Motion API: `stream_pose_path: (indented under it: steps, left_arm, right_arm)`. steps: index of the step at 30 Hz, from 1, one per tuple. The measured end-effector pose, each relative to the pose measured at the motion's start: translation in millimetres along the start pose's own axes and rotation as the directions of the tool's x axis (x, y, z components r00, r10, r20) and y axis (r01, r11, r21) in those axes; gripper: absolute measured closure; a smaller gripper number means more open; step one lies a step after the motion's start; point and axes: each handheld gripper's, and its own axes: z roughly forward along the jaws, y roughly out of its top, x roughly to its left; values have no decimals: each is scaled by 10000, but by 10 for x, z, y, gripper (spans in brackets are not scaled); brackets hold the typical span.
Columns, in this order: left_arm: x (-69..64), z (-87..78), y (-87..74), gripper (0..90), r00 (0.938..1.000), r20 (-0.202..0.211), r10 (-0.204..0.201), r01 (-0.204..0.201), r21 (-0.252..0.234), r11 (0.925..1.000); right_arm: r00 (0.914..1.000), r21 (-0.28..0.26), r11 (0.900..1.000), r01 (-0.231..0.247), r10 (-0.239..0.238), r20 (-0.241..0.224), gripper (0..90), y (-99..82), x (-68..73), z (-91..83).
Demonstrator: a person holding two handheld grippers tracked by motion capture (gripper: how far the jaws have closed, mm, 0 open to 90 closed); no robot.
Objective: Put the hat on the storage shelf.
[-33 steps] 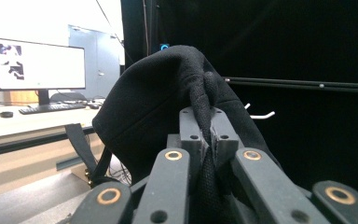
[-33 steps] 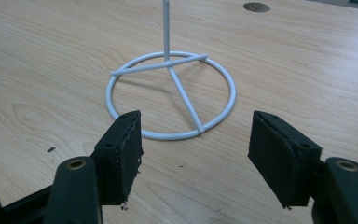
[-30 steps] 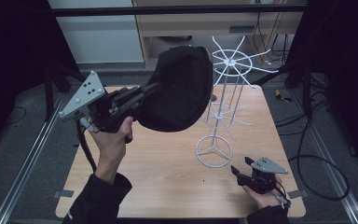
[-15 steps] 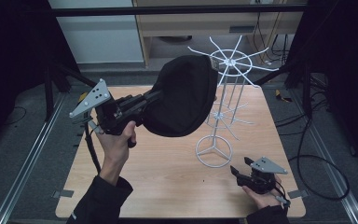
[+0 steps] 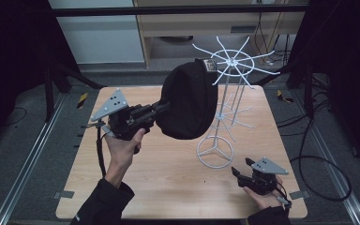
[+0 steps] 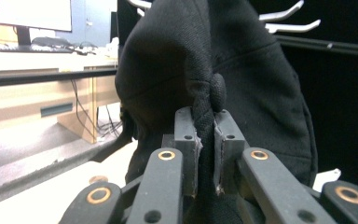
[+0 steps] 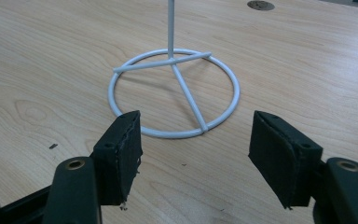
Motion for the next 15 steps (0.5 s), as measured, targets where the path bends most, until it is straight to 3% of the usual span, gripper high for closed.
stream_pose_path:
  steps: [7,15]
  left_arm:
    - [-25,109,-76,810,9993,-275,240,-227,482,9986]
    - [-62,164,-102,763,9974,-549,477,-438,701,9966]
  right_arm:
    - [10000,0,10000,14,-14,-14,345,1,3,1]
    - [10000,4,10000,15,-15,-8,345,0,4,3]
